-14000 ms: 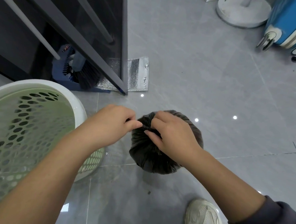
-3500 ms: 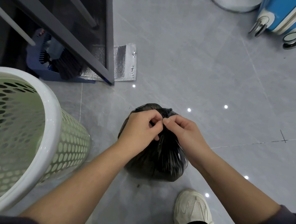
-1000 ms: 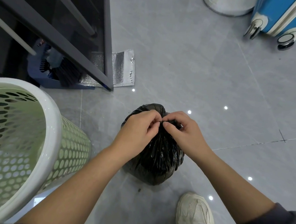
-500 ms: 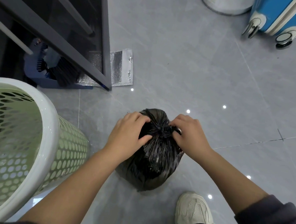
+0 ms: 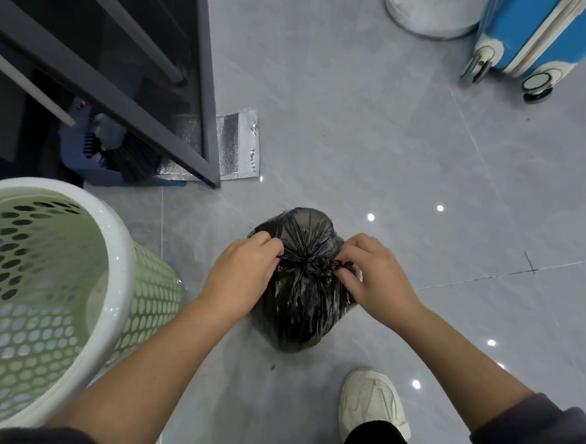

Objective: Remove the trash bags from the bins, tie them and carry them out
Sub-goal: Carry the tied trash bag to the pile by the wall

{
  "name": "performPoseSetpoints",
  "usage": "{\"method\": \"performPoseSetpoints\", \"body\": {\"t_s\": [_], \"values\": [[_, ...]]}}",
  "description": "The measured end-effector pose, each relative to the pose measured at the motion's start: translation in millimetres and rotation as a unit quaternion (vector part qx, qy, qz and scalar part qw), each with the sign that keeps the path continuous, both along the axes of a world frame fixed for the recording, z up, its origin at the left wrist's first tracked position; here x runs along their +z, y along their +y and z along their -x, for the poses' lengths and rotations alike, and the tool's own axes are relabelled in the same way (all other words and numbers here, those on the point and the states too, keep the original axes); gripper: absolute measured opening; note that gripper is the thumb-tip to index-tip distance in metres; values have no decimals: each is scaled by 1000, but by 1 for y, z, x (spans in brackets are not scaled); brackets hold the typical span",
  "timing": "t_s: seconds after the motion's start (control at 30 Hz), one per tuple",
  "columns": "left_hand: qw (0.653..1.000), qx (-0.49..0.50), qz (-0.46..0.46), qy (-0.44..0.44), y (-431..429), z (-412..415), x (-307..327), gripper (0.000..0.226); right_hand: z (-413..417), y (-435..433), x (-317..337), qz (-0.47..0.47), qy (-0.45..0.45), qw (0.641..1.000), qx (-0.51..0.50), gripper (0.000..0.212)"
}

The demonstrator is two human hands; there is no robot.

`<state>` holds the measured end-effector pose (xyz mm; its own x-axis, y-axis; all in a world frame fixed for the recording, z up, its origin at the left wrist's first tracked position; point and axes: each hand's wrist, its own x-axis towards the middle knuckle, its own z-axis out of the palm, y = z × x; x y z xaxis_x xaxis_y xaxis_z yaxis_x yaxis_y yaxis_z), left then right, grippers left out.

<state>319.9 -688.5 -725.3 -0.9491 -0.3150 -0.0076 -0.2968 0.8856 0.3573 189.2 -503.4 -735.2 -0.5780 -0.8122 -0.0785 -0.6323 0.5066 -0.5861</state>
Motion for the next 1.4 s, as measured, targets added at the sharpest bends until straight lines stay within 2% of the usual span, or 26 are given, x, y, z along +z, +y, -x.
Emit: {"method": "performPoseSetpoints", "body": {"t_s": [0.17,0.53,0.7,1.03,1.4], "values": [[999,-23,-30,-8,12,7,94,6,6,15,98,-36,15,999,7,12],[997,-60,-39,-18,57,49,393,6,41,68,393,-39,2,999,-31,13],[995,-70,-56,-32,90,71,490,7,61,101,492,-43,-25,998,-48,15],[994,-99,-45,-9,159,182,569,14,149,173,569,-66,-22,991,-110,15],[980,-198,7,-9,219,380,579,18,318,238,605,-87,-20,983,-163,13]]}}
